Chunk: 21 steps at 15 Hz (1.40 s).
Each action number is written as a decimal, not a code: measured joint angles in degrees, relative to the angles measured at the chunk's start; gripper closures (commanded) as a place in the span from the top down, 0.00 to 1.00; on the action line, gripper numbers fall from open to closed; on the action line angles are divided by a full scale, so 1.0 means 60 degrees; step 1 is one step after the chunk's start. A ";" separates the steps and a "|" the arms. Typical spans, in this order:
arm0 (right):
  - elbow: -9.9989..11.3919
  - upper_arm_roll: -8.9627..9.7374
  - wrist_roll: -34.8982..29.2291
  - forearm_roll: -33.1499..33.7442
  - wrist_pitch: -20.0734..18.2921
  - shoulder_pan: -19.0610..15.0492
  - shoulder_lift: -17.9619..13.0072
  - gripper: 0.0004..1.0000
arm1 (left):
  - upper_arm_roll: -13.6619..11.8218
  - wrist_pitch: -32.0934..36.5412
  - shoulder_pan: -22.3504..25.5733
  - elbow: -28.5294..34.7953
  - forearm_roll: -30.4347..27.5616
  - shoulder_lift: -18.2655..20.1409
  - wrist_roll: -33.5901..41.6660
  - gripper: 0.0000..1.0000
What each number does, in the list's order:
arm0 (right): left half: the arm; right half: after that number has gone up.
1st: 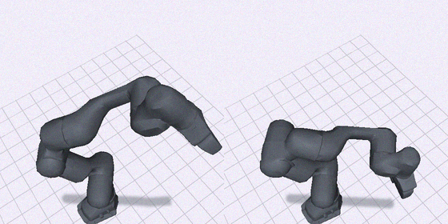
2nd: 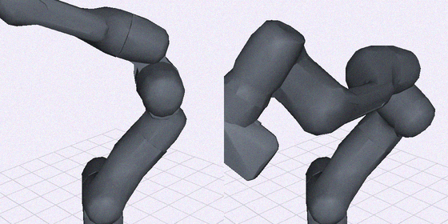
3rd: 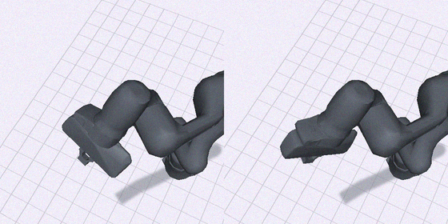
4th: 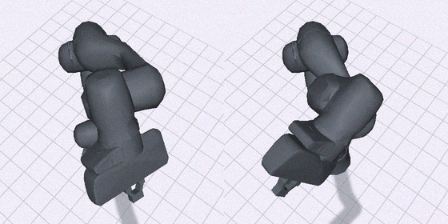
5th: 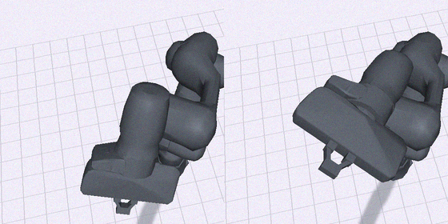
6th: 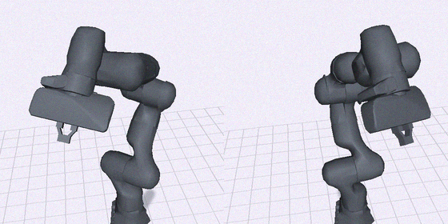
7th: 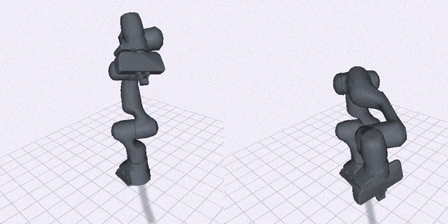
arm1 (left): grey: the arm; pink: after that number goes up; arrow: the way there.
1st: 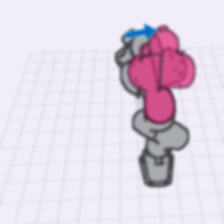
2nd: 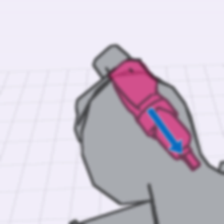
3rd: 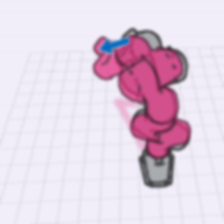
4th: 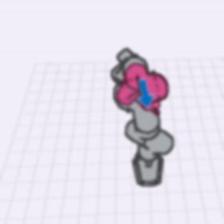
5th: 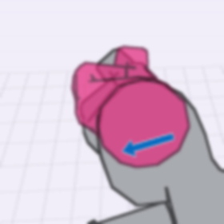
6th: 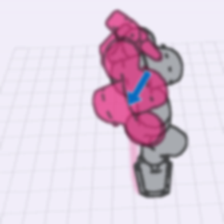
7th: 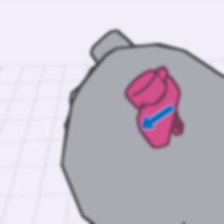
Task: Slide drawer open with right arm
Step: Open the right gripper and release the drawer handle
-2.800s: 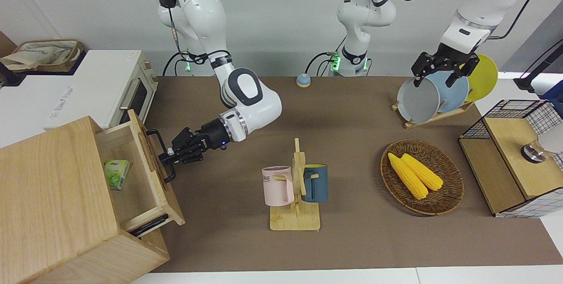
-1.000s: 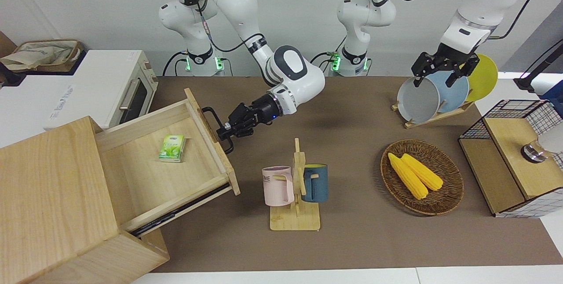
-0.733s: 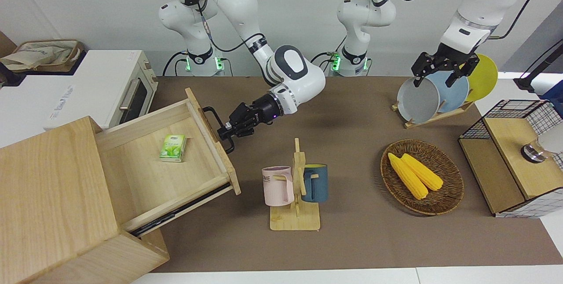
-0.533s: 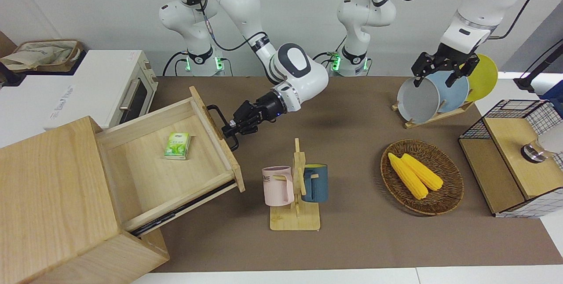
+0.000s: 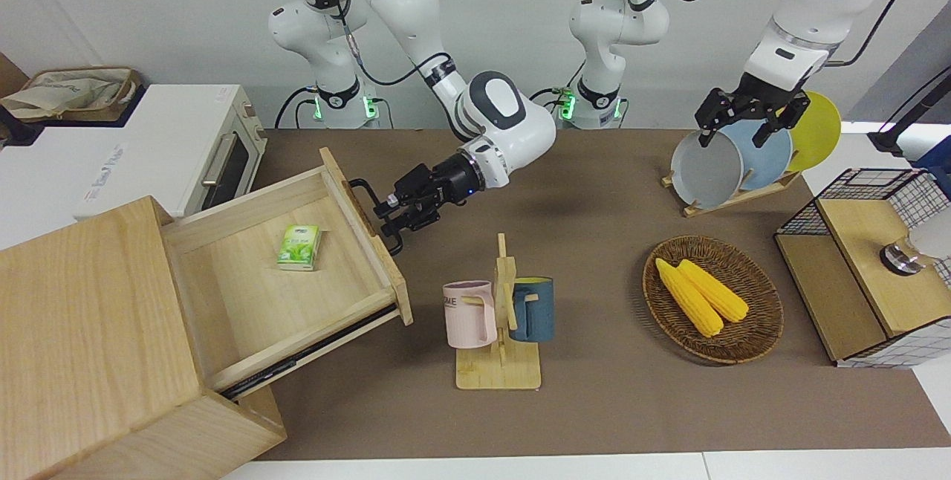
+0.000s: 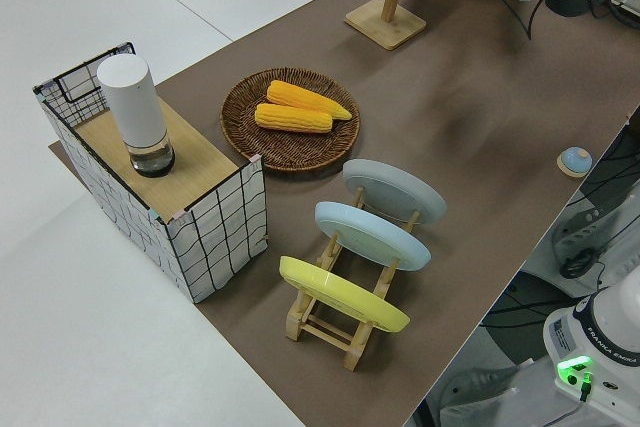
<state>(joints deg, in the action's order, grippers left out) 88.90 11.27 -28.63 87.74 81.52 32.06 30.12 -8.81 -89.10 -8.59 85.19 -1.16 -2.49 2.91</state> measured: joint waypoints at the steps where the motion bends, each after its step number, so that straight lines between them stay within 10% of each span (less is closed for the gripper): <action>1: 0.0000 0.0001 -0.0020 0.0000 0.0002 0.0020 0.0001 0.98 | 0.0000 0.0000 0.0000 0.0000 0.0000 0.0000 0.0000 1.00; 9: -0.0293 0.0002 -0.0303 -0.0662 0.0030 0.0105 0.0008 0.98 | 0.0000 0.0000 0.0000 0.0000 0.0000 0.0000 0.0000 1.00; 21: -0.3031 -0.0132 -0.0584 -0.6374 0.0192 -0.0386 -0.0603 0.98 | 0.0000 0.0000 0.0000 0.0000 0.0000 0.0000 0.0000 1.00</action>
<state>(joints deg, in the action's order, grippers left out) 70.72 10.48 -32.13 49.50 82.67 29.74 26.51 -8.81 -89.10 -8.59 85.19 -1.15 -2.49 2.91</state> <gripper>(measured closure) 0.013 0.009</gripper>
